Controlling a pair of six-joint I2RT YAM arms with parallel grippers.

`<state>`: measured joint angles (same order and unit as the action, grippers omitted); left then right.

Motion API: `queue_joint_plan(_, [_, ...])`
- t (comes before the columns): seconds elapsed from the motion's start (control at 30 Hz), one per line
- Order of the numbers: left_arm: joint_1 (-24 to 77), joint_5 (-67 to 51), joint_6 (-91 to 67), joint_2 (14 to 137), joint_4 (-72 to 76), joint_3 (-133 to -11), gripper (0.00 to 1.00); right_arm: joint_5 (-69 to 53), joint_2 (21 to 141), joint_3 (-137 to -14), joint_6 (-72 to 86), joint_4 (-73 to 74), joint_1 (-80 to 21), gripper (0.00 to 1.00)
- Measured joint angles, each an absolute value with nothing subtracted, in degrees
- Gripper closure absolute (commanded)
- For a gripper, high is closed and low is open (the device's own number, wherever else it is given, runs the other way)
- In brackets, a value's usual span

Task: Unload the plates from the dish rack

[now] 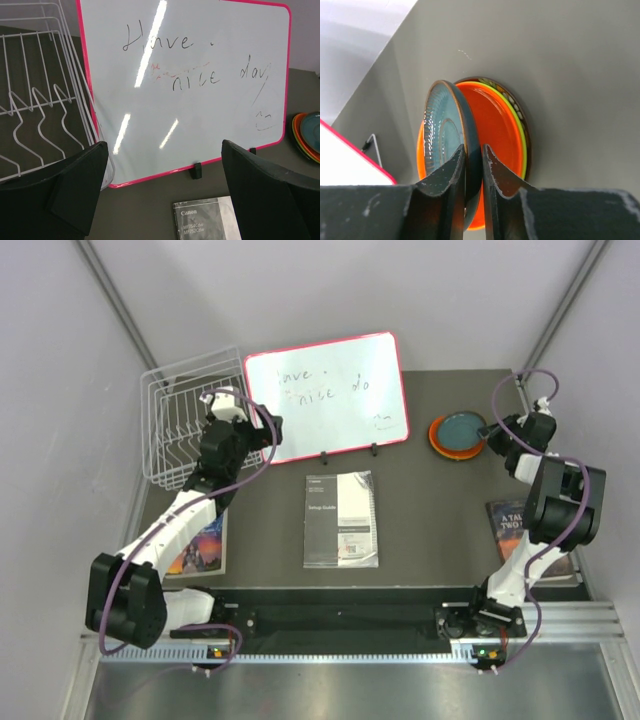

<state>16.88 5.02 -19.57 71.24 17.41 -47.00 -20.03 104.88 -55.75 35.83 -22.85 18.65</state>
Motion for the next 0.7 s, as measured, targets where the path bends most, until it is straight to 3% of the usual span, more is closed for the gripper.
queue_joint_plan(0.17, [16.51,5.02,-19.59,71.24,17.43,-47.00,0.01,-21.63,105.36,-56.90,36.07,-22.85,18.65,0.95])
queue_joint_plan(0.2, [16.51,4.97,-19.59,71.26,17.43,-47.00,0.01,-21.96,105.49,-57.25,36.07,-22.81,18.65,0.91])
queue_joint_plan(0.23, [16.43,4.91,-19.62,71.29,17.43,-47.00,0.01,-22.24,105.62,-57.56,36.07,-22.83,18.65,0.78])
queue_joint_plan(0.47, [16.14,3.86,-19.66,71.77,17.41,-46.96,0.01,-23.46,105.69,-58.24,36.07,-23.11,18.55,0.65])
queue_joint_plan(0.5, [16.12,3.84,-19.66,71.77,17.41,-46.96,0.01,-23.46,105.69,-58.28,36.07,-23.07,18.52,0.55])
queue_joint_plan(0.7, [15.70,3.25,-19.79,71.77,17.41,-46.94,0.01,-23.49,105.69,-58.65,35.51,-22.22,18.48,0.41])
